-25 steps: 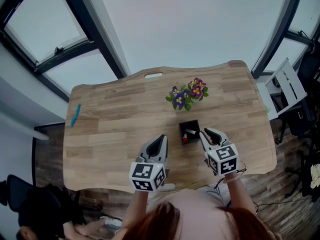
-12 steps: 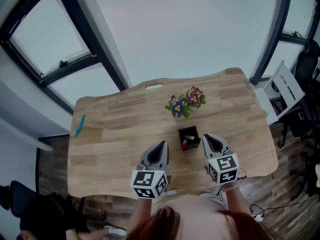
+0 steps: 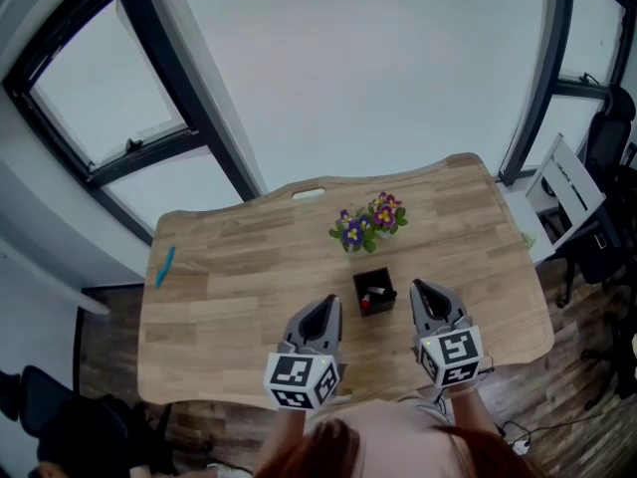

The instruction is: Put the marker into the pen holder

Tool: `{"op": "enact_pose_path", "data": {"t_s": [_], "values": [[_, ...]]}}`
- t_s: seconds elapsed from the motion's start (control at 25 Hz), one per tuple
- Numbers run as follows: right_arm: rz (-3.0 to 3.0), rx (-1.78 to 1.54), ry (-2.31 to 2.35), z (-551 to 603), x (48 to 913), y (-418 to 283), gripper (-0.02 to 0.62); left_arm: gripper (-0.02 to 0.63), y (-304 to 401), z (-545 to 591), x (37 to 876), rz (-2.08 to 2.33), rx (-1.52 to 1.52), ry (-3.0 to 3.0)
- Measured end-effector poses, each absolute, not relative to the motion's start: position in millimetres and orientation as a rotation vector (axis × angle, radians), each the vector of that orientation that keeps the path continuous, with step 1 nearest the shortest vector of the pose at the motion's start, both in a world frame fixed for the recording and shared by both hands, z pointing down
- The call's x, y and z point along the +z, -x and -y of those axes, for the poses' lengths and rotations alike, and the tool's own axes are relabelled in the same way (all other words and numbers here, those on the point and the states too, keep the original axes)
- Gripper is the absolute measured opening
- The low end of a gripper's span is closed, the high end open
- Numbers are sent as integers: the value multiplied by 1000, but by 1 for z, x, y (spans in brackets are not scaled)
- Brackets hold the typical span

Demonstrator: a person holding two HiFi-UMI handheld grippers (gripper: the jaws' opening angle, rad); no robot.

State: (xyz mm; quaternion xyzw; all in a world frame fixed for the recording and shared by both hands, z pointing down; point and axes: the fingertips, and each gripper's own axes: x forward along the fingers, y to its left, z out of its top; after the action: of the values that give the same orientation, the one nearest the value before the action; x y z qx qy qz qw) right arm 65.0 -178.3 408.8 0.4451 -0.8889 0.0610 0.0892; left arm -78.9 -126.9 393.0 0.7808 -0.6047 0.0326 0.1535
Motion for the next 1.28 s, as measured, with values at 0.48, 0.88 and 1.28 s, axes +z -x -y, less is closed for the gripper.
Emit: {"op": "enact_pose_path", "data": {"t_s": [0.48,0.88,1.28], "values": [[2707,132,-1272,172,393,-57,1,2,69,123,384,1741,75,-2245],[2686,139,-1276,174,397,-57,0,2,71,123,389,1730,86,-2240],[2663,138,-1283,176,399,-57,1,2,71,127,392,1704,76,-2244]]}}
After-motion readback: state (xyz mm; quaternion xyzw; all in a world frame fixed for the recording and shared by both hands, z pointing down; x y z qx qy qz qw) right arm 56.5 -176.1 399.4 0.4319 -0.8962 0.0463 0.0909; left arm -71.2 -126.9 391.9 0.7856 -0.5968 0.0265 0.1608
